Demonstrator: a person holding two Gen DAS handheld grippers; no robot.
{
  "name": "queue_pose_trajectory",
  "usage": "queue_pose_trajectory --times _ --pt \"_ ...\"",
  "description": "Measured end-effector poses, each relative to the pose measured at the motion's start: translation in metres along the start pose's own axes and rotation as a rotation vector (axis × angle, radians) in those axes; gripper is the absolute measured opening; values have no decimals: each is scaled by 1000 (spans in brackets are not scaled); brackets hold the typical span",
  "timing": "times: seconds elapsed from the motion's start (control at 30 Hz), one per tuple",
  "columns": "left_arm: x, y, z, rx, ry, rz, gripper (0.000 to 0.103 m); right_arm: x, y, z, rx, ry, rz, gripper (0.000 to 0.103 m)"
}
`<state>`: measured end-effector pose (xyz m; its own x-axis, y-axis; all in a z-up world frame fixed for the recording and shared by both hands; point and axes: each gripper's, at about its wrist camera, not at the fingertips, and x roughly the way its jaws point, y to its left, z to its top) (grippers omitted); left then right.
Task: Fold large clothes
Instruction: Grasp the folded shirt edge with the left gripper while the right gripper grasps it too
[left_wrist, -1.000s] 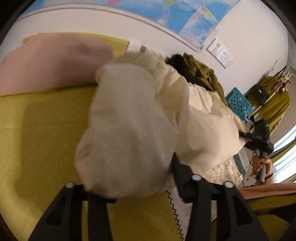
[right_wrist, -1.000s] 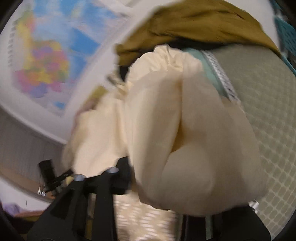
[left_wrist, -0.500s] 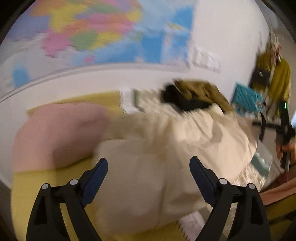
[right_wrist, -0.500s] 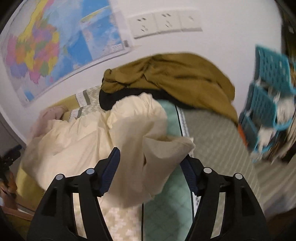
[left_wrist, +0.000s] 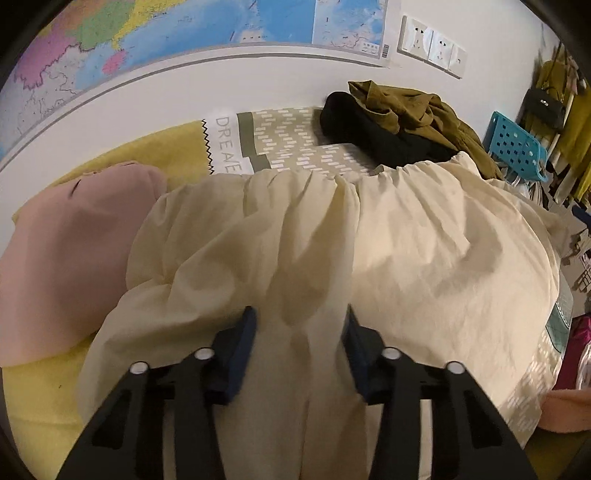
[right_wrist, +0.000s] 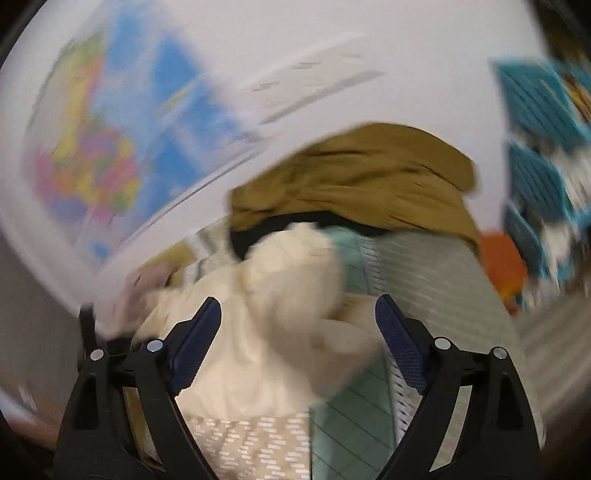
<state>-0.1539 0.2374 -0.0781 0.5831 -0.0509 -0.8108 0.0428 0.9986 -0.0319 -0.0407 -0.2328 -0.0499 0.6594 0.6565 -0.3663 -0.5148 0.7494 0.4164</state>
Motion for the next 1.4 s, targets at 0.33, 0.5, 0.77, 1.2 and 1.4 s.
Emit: queue_pose_trajectory --times 0.33,0.5,0.77,1.2,1.4 --pt "12 -10 22 3 14 15 12 186 91 -20 -390 288 -49 3" --pt "12 0 37 -31 1 27 5 180 105 10 -384 168 -16 1" --pt "36 9 46 -49 22 65 15 235 89 5 -366 311 -53 4" --pt "-9 16 13 -25 -101 105 51 134 30 7 -281 134 45 48" --pt "-1 21 6 -44 -96 112 56 166 -54 -3 -2 156 -4 33"
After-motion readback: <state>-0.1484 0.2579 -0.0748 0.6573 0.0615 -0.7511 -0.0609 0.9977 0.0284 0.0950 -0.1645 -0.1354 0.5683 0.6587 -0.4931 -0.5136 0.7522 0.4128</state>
